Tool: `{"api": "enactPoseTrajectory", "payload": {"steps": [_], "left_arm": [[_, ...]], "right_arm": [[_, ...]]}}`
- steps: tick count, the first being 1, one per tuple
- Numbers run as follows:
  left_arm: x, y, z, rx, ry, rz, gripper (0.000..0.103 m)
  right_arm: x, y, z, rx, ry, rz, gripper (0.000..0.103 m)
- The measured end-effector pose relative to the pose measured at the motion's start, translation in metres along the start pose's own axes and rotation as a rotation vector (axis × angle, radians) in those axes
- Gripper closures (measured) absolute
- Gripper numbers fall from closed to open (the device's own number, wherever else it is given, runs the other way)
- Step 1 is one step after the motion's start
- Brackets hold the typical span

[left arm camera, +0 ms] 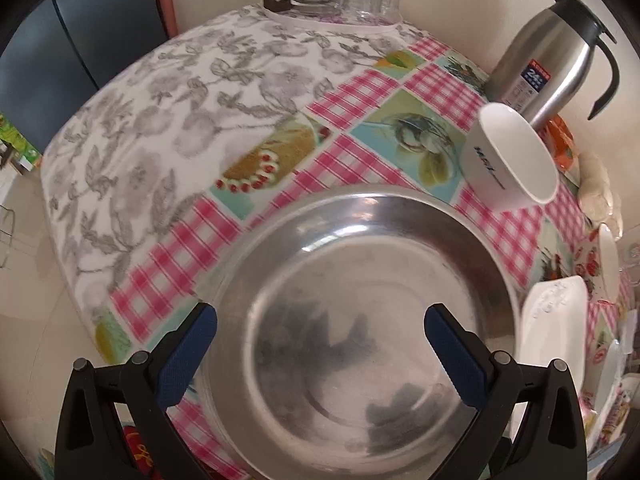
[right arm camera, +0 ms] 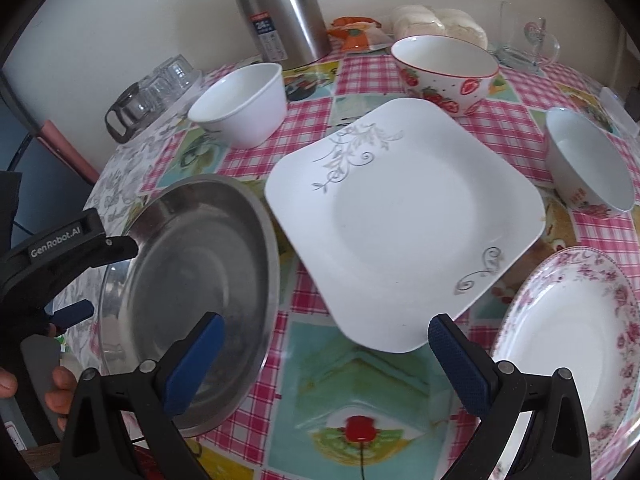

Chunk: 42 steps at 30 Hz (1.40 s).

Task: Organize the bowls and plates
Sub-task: 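Move the left gripper to the steel basin rim and close on it, then lift the steel basin with the left gripper and carry it across the table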

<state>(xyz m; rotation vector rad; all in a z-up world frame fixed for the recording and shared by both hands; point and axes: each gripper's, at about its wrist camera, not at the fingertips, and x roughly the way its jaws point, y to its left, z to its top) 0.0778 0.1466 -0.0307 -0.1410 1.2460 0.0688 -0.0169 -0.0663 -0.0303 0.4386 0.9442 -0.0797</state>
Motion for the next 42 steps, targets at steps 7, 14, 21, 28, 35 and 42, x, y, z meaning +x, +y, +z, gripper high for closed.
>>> {"api": "enactPoseTrajectory", "payload": {"steps": [7,14,21,28,35,42], "left_arm": [[0.009,0.011,0.007,0.004,0.008,0.017,0.000],[0.028,0.021,0.007,-0.037,0.071,0.022,0.000],[0.036,0.032,0.010,-0.080,0.085,-0.006,0.008],[0.040,0.043,0.009,-0.090,0.085,-0.016,0.015],[0.044,0.044,0.009,-0.095,0.093,0.000,0.023],[0.051,0.042,0.010,-0.057,0.080,0.037,0.041]], "right_arm": [[0.000,0.010,-0.002,0.000,-0.011,0.052,0.007],[0.000,0.016,-0.002,-0.011,-0.015,0.058,0.018],[0.000,0.017,-0.001,-0.012,-0.024,0.054,0.036],[0.003,0.021,-0.005,-0.005,0.009,0.083,0.046],[0.024,0.003,-0.006,0.080,0.086,0.088,0.059],[0.032,-0.003,-0.006,0.111,0.102,0.104,0.064]]}}
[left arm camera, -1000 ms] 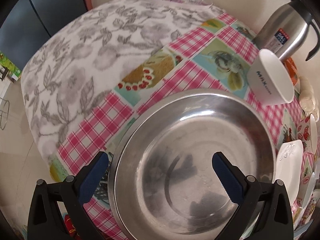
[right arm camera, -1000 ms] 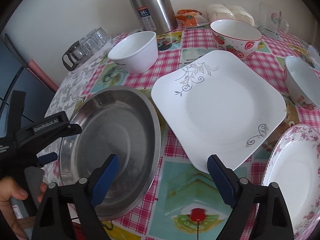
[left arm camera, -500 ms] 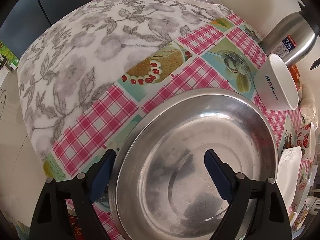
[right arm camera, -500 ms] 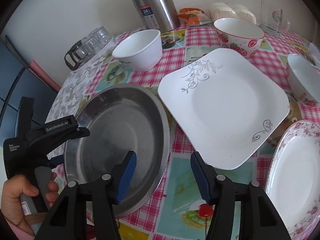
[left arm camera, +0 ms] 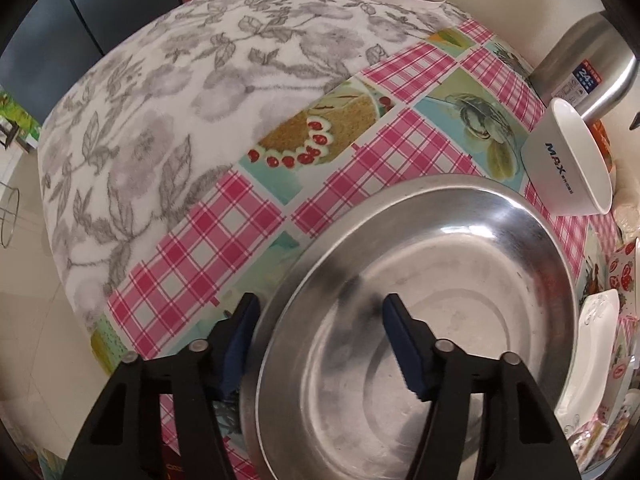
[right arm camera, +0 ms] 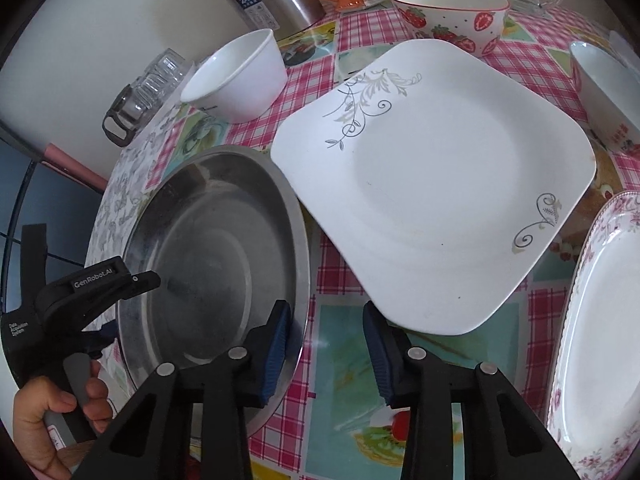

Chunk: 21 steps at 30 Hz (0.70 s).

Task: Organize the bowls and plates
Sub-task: 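Lift the steel basin with the left gripper and carry it across the table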

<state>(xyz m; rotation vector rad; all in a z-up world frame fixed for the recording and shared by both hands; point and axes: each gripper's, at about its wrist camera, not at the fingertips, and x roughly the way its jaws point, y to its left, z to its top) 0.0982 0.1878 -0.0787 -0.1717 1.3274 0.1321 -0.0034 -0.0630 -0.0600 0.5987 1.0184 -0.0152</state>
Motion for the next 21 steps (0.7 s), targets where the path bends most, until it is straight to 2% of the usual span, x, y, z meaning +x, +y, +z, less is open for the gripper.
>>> {"api": "enactPoseTrajectory", "payload": {"steps": [3,8,10,15,18,21], "left_arm": [[0.000,-0.003,0.002,0.010,-0.010,0.007,0.048],[-0.001,-0.007,0.005,0.014,-0.013,-0.027,0.061],[-0.003,-0.016,0.005,0.012,-0.010,-0.042,0.067],[-0.009,-0.015,0.005,-0.006,-0.020,-0.085,0.071],[-0.022,-0.015,0.005,0.005,-0.053,-0.100,0.074],[-0.031,-0.016,0.004,0.019,-0.086,-0.109,0.074]], "right_arm": [[0.001,0.002,0.000,-0.018,0.001,-0.002,0.067],[0.003,0.012,-0.001,-0.099,0.000,-0.042,0.070],[0.004,0.016,-0.002,-0.117,0.006,-0.032,0.074],[-0.008,0.023,-0.002,-0.157,-0.039,-0.043,0.077],[-0.019,0.025,0.000,-0.181,-0.076,-0.036,0.077],[-0.029,0.034,-0.001,-0.239,-0.118,-0.063,0.077]]}}
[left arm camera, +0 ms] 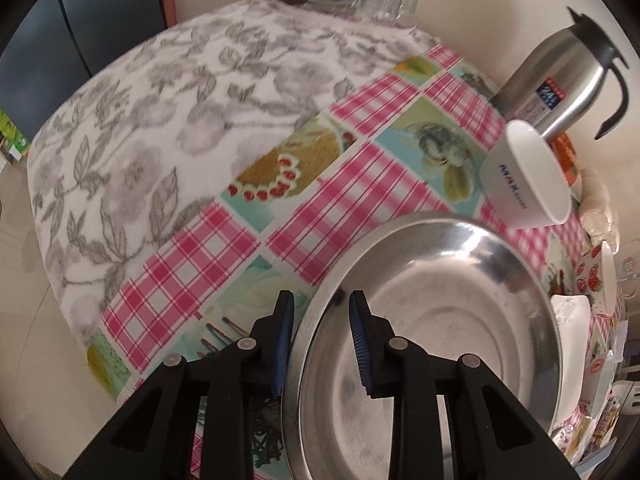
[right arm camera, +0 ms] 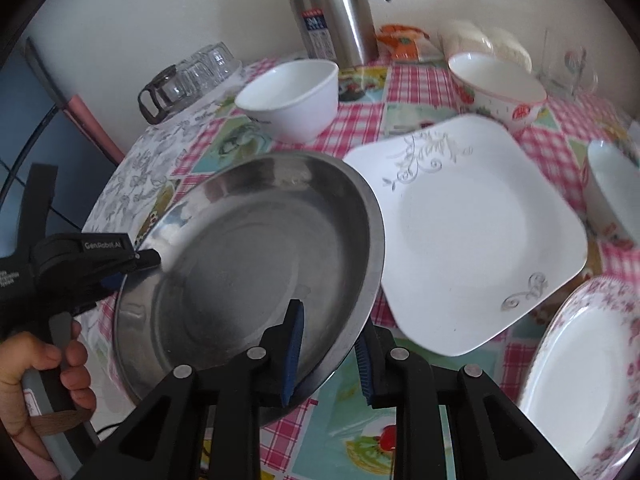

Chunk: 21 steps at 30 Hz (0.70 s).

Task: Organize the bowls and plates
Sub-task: 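Lift the steel basin with the left gripper and carry it across the table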

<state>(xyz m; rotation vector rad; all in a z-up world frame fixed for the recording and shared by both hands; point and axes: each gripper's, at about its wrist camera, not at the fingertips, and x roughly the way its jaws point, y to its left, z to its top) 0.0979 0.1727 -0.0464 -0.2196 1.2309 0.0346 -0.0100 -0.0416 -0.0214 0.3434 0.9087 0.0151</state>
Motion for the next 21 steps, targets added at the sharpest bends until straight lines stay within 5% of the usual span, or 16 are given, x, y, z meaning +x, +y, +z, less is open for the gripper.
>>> {"api": "enactPoseTrajectory", "payload": {"steps": [13,21], "left_arm": [[-0.025,-0.009,-0.010,-0.001,-0.066,-0.068,0.074],[-0.039,-0.049,-0.023,0.114,-0.104,-0.089,0.074]], "right_arm": [[-0.026,-0.005,0.006,-0.023,-0.088,-0.007,0.077],[-0.036,-0.031,0.013,0.046,-0.123,-0.013,0.077]]}}
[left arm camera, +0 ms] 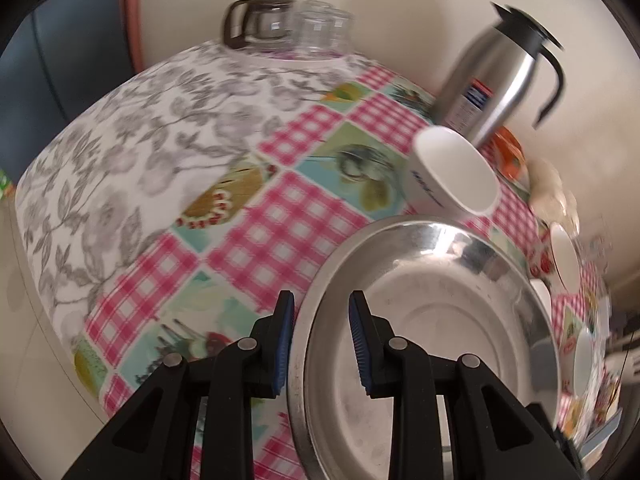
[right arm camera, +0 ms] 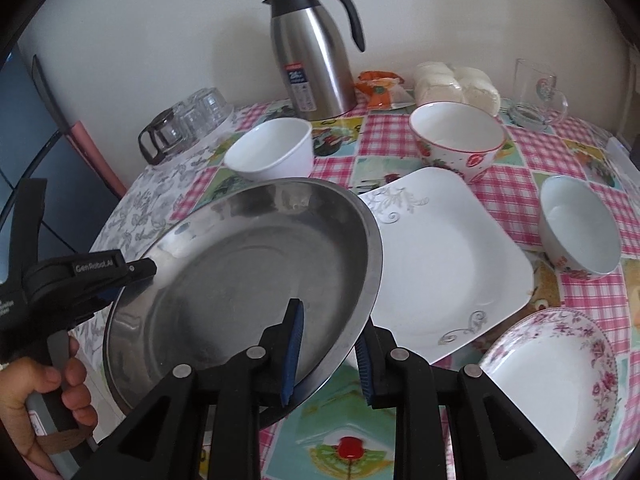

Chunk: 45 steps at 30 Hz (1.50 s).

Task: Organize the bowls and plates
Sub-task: 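Lift the steel basin with the left gripper and carry it across the table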

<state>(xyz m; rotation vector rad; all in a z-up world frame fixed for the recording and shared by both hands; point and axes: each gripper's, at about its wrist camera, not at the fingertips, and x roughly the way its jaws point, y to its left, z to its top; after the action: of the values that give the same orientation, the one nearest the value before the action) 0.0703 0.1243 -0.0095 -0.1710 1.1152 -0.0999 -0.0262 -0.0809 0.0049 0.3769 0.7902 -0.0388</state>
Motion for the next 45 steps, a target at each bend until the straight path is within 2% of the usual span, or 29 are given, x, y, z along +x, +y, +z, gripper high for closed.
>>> {"api": "enactPoseTrajectory", "payload": {"steps": [5,11,18,23,31,35,39,45], "left_arm": [[0.002,-0.032,-0.010,0.069,0.021,-0.049,0.074],[0.003,-0.074,-0.025,0.190,0.031,-0.067,0.074],[0.014,-0.106,-0.041,0.284,0.083,-0.107,0.074],[0.019,-0.120,-0.048,0.341,0.081,-0.115,0.074],[0.029,-0.128,-0.045,0.356,0.076,-0.096,0.073],[0.031,-0.130,-0.043,0.360,0.052,-0.078,0.073],[0.036,-0.138,-0.039,0.384,0.012,-0.028,0.073],[0.043,-0.142,-0.032,0.382,0.004,-0.031,0.073]], "right_arm": [[-0.006,-0.025,0.005,0.026,-0.019,-0.042,0.076],[-0.012,-0.056,0.007,0.036,-0.031,-0.113,0.076],[-0.013,-0.099,0.005,0.151,-0.007,-0.151,0.076],[-0.009,-0.119,0.001,0.234,0.022,-0.156,0.074],[0.002,-0.125,-0.003,0.239,0.067,-0.201,0.074],[0.006,-0.123,-0.002,0.226,0.061,-0.221,0.074],[0.009,-0.117,0.002,0.205,0.049,-0.227,0.074],[0.013,-0.115,0.006,0.207,0.037,-0.243,0.074]]}}
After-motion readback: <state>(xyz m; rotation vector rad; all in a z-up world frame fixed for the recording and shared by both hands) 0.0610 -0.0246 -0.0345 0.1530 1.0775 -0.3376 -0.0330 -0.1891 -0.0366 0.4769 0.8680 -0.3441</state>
